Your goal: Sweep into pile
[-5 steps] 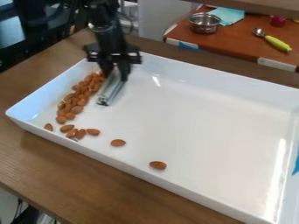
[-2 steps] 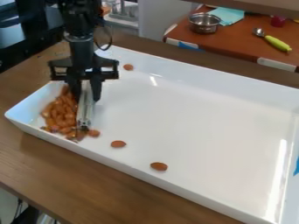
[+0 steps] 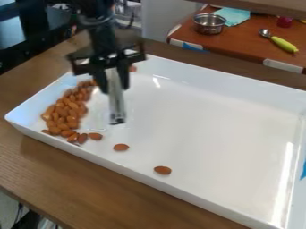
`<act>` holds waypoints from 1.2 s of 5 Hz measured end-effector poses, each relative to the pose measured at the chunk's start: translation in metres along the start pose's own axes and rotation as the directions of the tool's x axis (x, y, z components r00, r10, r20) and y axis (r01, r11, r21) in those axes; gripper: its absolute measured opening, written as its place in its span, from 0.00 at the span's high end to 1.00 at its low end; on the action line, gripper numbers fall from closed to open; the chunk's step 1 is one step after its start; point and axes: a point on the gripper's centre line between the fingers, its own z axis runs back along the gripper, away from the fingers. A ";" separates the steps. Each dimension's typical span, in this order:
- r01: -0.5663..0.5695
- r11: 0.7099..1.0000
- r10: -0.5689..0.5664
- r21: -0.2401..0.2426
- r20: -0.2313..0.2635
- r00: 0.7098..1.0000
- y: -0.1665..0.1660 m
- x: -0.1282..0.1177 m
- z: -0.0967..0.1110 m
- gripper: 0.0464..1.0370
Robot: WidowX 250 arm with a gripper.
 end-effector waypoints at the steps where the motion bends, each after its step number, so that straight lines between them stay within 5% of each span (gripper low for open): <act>1: 0.003 0.999 -0.003 -0.044 -0.017 1.000 -0.039 -0.017 0.010 0.67; 3: 0.186 0.977 -0.180 -0.104 0.063 0.982 -0.100 -0.083 -0.012 0.67; 4: 0.244 0.963 -0.230 -0.114 0.124 0.965 -0.107 -0.095 -0.024 0.67; 6: 0.304 0.948 -0.289 -0.100 0.135 0.948 -0.094 -0.097 -0.044 0.67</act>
